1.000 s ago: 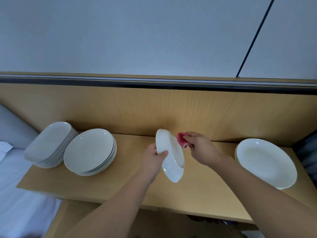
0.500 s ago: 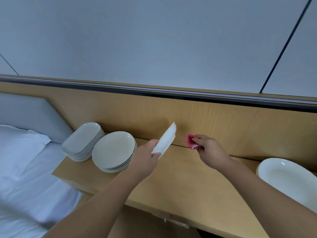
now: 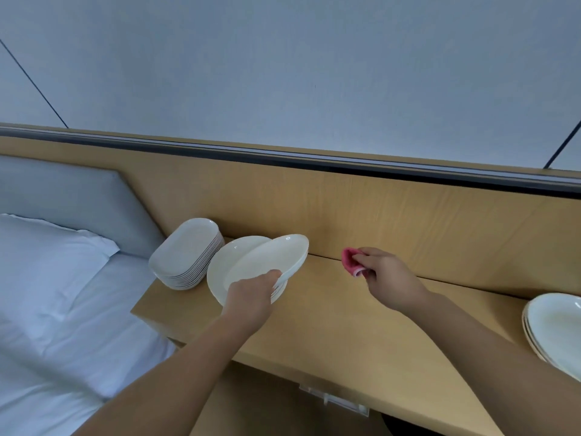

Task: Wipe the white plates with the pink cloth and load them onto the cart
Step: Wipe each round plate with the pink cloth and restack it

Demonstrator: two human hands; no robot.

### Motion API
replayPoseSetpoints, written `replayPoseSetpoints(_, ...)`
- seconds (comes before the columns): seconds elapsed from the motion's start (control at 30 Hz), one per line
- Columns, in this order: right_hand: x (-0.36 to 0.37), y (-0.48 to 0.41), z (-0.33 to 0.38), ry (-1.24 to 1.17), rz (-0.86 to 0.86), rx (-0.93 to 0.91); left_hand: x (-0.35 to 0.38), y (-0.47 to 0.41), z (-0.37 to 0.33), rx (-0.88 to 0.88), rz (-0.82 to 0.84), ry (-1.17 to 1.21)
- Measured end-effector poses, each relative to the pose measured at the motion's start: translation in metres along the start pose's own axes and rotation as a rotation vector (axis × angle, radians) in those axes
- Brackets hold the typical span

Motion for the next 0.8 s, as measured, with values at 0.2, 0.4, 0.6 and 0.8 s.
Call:
replayPoseSetpoints(0.2,0.021,-0.002,0.011,0.010,0.017,0.022,0.027,-0.012,0.040,-0.011,0.066,-0.028)
replayPoseSetpoints(0.4,0.033,0.002,0.008,0.034,0.018,0.106,0.055,-0.020,0.062,0.030,0.151,-0.098)
replayPoseSetpoints(0.6,0.036,0.016,0.006,0.048,-0.026,0.185,0.075,-0.024,0.073,0.081,0.230,-0.172)
replayPoseSetpoints(0.8,0.036,0.030,-0.008,0.051,-0.036,0.202,0.068,-0.028,0.068,0.068,0.173,-0.089)
Point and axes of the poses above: each hand's wrist, its own y-axis away from the middle knuckle, its own x-axis out of the palm, z = x × y, the point moved 7 cm from there along -y, towards the middle knuckle, and after that the axes turned 6 degrees about -x, right-handed, at the moved point
